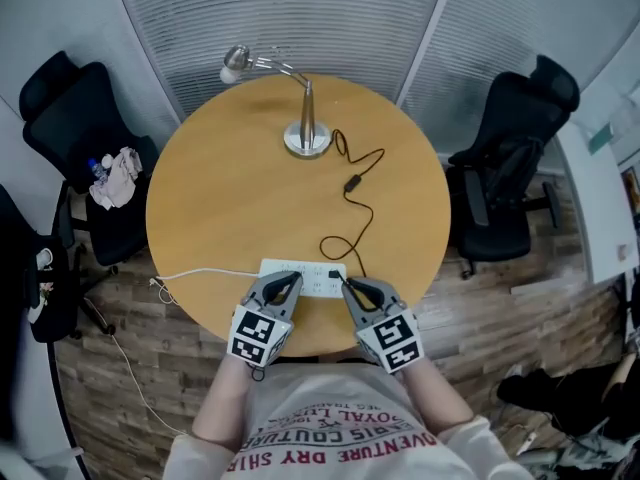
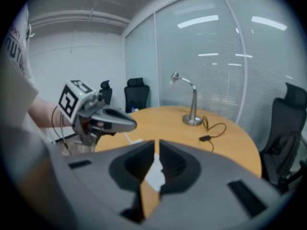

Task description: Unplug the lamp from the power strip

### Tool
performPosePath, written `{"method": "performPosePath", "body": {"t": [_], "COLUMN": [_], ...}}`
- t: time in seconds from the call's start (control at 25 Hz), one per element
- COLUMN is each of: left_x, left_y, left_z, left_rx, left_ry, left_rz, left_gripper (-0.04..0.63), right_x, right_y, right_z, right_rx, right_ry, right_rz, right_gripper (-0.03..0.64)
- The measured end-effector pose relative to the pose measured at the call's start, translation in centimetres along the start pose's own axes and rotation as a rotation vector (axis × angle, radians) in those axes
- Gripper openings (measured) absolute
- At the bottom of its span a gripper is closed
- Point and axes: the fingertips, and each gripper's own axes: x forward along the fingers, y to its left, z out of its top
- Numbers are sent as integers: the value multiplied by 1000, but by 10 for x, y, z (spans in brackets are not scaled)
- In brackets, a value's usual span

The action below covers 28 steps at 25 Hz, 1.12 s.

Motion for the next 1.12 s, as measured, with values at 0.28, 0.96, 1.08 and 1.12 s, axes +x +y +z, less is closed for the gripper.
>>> {"method": "performPosePath", "body": {"t": [0.28, 0.96, 1.08, 1.12], "left_x": [59, 93, 94, 94], "left_y": [1, -12, -12, -11], "left_z": [-82, -133, -133, -134], "left_rx": [68, 153, 153, 152], "left_ry": [219, 458, 458, 458], "left_rz": [-160, -214, -217, -218], "left_gripper": [28, 28, 28, 28], "right_x": [48, 104, 108, 109], "right_y": [-11, -21, -19, -19], "right_z": [-35, -124, -129, -130], "right_rx": [16, -278, -299, -311], "right_ry": [182, 699, 732, 737], "right_rz": [12, 163, 182, 188], "right_gripper": [196, 118, 98, 98]}}
